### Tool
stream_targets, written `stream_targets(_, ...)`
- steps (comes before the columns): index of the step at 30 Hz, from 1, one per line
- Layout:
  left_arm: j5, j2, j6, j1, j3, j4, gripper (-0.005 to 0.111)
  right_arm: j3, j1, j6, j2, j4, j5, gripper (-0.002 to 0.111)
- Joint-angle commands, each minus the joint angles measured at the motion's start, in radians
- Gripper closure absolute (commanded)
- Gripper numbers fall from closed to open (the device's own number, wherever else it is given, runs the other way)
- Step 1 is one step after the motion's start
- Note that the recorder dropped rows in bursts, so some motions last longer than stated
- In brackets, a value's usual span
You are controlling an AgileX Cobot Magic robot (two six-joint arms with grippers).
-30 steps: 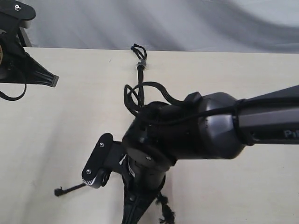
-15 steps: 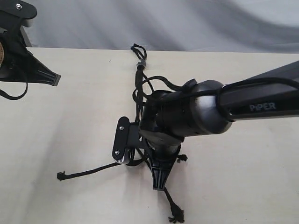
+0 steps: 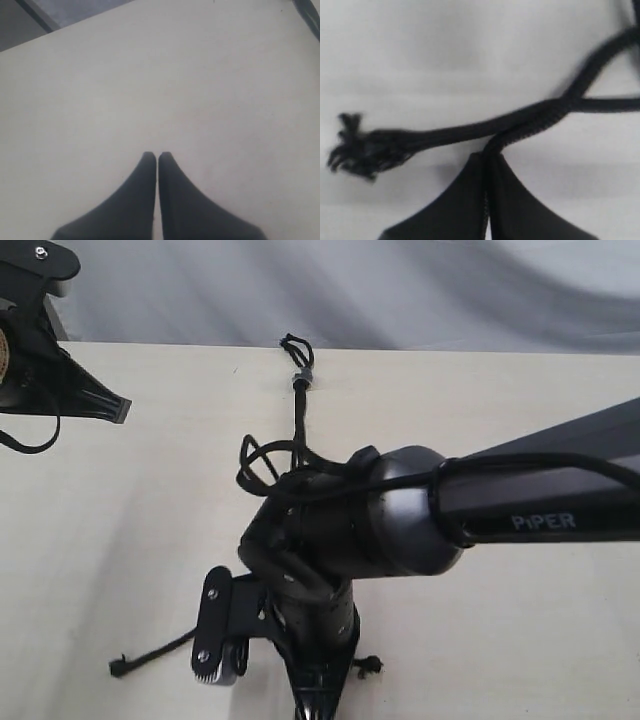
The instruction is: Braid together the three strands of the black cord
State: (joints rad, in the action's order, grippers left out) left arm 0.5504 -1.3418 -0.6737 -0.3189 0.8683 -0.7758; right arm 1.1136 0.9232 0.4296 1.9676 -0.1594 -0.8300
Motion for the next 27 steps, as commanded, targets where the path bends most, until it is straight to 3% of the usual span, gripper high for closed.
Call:
stream_targets(1, -0.002, 0.011, 0.0, 0.003, -0.004, 0.006, 0.104, -0.016, 0.052, 0.071, 0.013, 0.113, -0.055, 0.106)
stream_targets(17, -0.004, 0.011, 0.023, 0.003, -0.005, 0.028, 0.104, -0.016, 0.055, 0.054, 0.009, 0.055, -0.013, 0.105)
stream_targets(20, -0.004, 0.011, 0.023, 0.003, -0.005, 0.028, 0.104, -0.016, 0.055, 0.044, 0.009, 0.055, -0.009, 0.088)
stream_targets(27, -0.004, 0.011, 0.023, 0.003, -0.005, 0.028, 0.104, -0.016, 0.055, 0.025, -0.056, -0.013, -0.021, 0.018)
